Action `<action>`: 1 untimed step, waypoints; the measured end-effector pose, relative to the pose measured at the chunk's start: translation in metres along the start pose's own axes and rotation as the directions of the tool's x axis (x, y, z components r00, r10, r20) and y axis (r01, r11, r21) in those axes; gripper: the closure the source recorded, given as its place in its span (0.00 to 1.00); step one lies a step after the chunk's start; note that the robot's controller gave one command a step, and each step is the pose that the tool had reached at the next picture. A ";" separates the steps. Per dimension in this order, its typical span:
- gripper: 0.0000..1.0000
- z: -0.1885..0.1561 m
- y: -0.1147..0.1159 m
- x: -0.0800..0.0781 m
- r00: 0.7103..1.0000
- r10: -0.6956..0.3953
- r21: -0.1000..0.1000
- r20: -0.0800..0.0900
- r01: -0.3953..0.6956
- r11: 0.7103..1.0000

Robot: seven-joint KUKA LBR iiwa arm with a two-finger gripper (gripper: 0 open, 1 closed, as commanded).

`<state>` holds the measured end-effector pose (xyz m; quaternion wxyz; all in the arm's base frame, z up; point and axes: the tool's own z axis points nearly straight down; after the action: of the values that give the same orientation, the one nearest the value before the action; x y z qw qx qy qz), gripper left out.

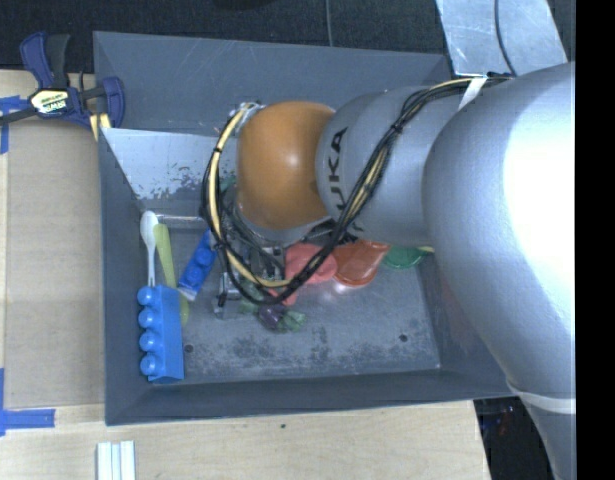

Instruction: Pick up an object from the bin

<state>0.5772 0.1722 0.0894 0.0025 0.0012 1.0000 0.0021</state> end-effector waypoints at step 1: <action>0.00 -0.020 -0.025 0.012 0.997 -0.078 0.002 -0.001 0.078 0.997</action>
Offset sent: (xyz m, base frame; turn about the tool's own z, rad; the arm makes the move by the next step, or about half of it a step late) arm 0.0422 0.0418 0.0106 -0.4474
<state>0.5653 0.1472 0.1091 0.0020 -0.0378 0.9993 0.0011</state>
